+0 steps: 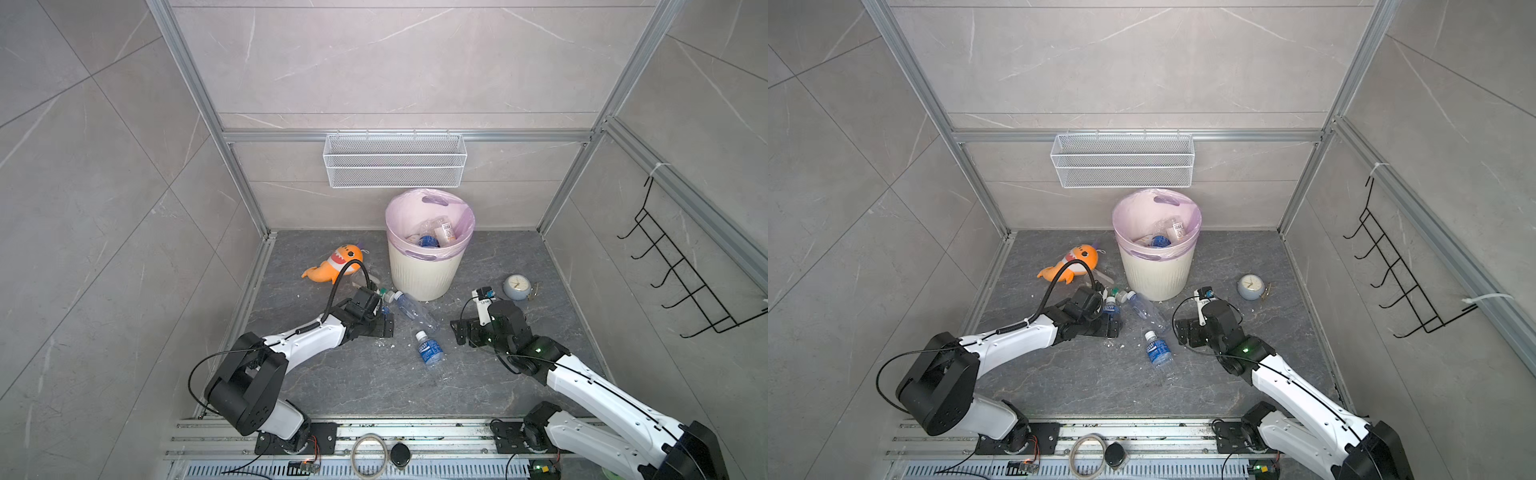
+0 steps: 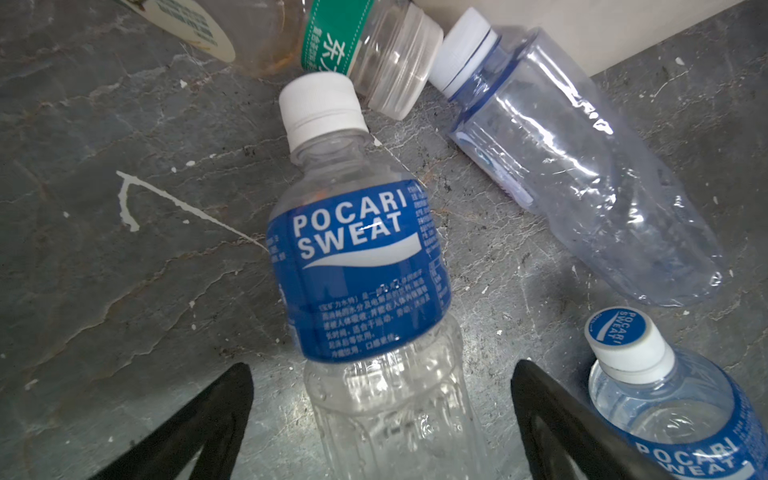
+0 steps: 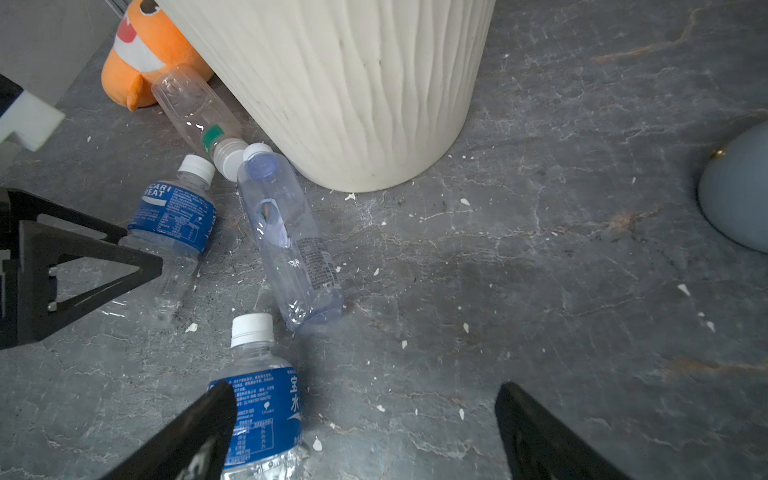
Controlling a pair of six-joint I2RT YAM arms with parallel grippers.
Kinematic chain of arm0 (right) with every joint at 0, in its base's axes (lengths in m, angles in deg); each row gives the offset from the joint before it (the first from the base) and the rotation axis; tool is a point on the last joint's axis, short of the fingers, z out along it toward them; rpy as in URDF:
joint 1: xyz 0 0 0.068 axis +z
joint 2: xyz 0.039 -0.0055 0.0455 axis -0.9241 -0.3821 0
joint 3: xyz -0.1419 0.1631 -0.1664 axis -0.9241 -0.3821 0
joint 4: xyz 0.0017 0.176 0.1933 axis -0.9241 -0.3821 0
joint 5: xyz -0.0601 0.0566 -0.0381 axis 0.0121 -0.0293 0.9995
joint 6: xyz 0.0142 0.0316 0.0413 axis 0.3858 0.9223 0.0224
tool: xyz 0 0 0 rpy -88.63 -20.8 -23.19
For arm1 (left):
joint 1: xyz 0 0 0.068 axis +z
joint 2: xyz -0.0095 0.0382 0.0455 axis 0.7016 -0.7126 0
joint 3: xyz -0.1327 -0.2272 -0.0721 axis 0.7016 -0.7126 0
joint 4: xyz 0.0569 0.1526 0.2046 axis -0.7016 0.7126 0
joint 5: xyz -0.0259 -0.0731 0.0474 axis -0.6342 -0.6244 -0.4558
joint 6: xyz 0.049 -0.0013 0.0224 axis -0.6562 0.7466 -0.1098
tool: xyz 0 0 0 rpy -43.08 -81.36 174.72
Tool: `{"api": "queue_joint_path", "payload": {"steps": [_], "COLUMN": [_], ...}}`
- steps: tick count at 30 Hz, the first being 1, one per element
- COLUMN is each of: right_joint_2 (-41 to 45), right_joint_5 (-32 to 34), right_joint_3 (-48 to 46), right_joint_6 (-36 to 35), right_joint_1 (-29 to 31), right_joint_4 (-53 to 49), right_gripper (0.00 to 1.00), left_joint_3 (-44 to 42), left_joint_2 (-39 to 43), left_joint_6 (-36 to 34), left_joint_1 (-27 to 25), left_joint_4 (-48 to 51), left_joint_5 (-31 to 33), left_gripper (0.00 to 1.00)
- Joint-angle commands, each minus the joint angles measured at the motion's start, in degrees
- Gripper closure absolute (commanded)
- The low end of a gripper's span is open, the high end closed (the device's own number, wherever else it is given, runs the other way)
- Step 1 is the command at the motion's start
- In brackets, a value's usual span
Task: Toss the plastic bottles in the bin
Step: 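Lower the left gripper onto the large Pocari Sweat bottle and close it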
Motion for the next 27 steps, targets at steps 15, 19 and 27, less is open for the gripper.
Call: {"api": "queue_joint_path", "payload": {"steps": [15, 19, 27], "right_joint_2": [-2.38, -2.39, -2.49], "right_joint_5": [0.25, 0.17, 0.33], "right_joint_3": [-5.15, -5.21, -5.12], "right_joint_6": [1.91, 2.00, 2.00], "right_joint_1": [0.53, 0.53, 0.48], "right_joint_4": [9.22, 9.31, 9.21], "right_gripper": [0.01, 0.01, 0.01], "left_joint_3": [4.91, 5.23, 5.49], "left_joint_2": [-5.86, -6.82, -8.31], "left_joint_6": [1.65, 1.68, 1.71], "left_joint_1": [-0.30, -0.31, -0.30], "left_joint_4": [1.19, 1.03, 0.69], "left_joint_5": [1.93, 2.13, 2.29], "left_gripper": [0.14, 0.18, 0.28]}}
